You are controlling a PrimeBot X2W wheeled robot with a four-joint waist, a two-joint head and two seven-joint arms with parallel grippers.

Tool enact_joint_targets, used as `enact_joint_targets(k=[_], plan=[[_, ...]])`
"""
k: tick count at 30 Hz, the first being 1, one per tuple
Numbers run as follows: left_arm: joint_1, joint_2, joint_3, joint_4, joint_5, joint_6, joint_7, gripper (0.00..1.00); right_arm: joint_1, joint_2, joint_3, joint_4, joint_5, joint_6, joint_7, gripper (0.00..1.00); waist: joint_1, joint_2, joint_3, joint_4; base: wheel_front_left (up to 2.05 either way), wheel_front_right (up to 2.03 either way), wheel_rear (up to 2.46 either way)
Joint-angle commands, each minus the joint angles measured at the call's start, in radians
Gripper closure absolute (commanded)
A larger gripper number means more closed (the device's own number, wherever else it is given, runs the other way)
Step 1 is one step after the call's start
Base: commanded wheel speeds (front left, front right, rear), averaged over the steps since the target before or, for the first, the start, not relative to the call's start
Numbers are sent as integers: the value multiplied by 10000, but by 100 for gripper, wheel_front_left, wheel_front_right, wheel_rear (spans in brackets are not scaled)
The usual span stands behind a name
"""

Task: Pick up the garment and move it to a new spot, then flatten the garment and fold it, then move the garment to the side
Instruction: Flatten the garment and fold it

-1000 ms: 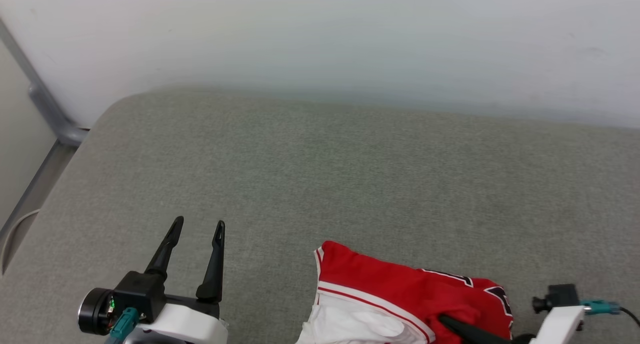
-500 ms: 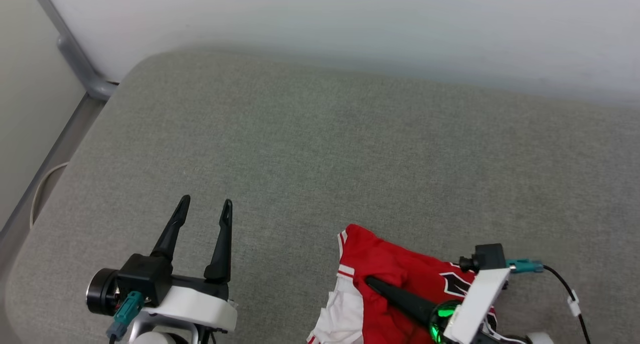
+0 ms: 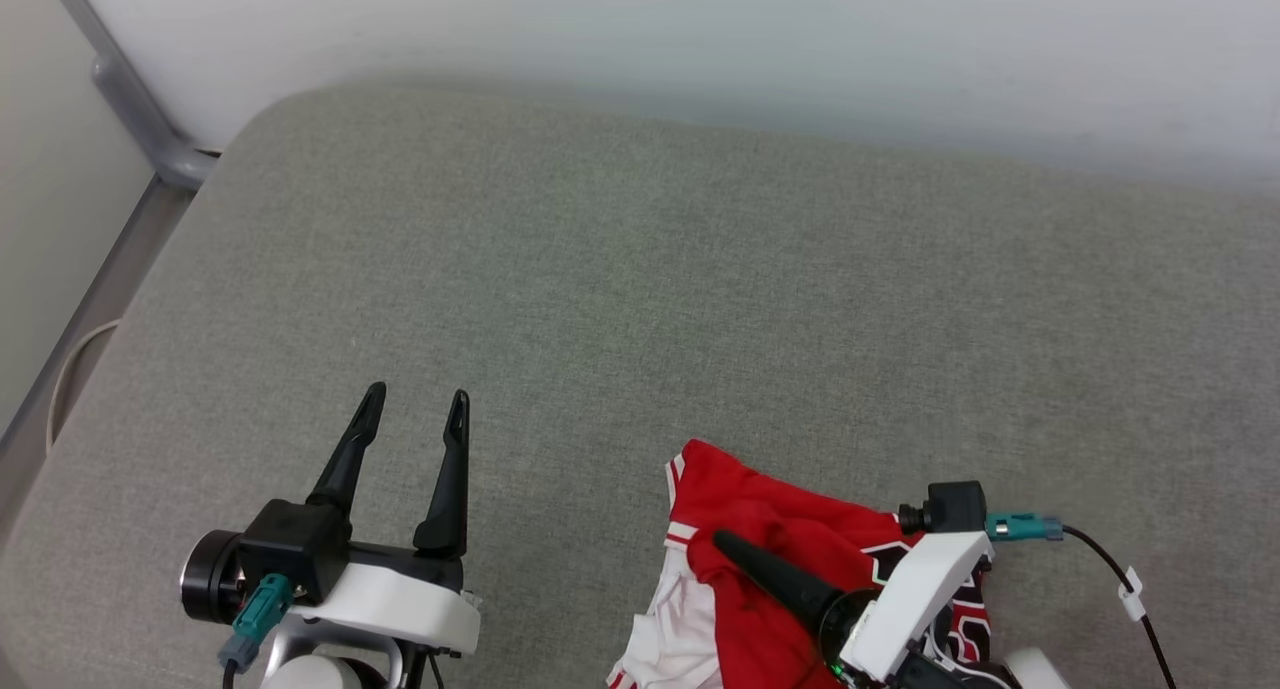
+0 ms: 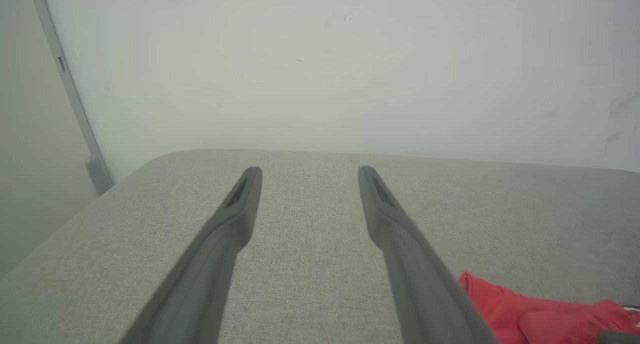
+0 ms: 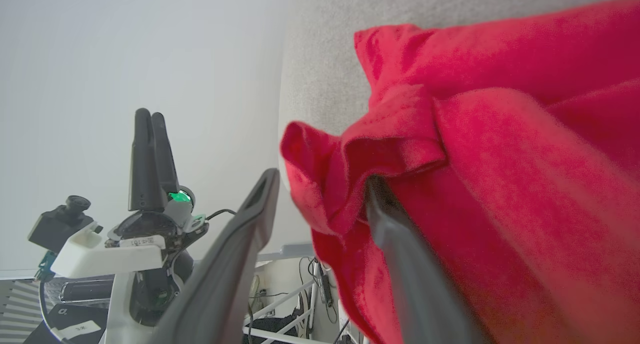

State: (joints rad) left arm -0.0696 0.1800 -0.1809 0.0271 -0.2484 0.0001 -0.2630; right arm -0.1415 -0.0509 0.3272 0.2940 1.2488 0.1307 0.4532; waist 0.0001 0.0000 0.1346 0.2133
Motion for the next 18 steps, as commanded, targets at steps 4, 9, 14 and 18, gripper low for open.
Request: enact_joint_targets(k=[4, 9, 14, 18], plan=[[168, -57, 135, 81, 64, -76, -20, 0, -117, -225, 164, -582, -356, -4, -528, 0, -1, 0, -382, -211, 0, 0, 0], [409, 19, 263, 117, 168, -46, -20, 0, 77, -837, 168, -1420, -1422, -4, -1320, 0, -1, 0, -773, -482, 0, 0, 0], [570, 76, 273, 193, 270, -9, -20, 0, 293, -1248, -618, -1643, -3241, -4, -2245, 0, -1, 0, -1007, -713, 0, 0, 0], [682, 120, 307, 281, 313, 62, -20, 0, 621, -1167, -1803, -1706, -4935, -4, -2752, 0, -1, 0, -1181, -923, 0, 0, 0]])
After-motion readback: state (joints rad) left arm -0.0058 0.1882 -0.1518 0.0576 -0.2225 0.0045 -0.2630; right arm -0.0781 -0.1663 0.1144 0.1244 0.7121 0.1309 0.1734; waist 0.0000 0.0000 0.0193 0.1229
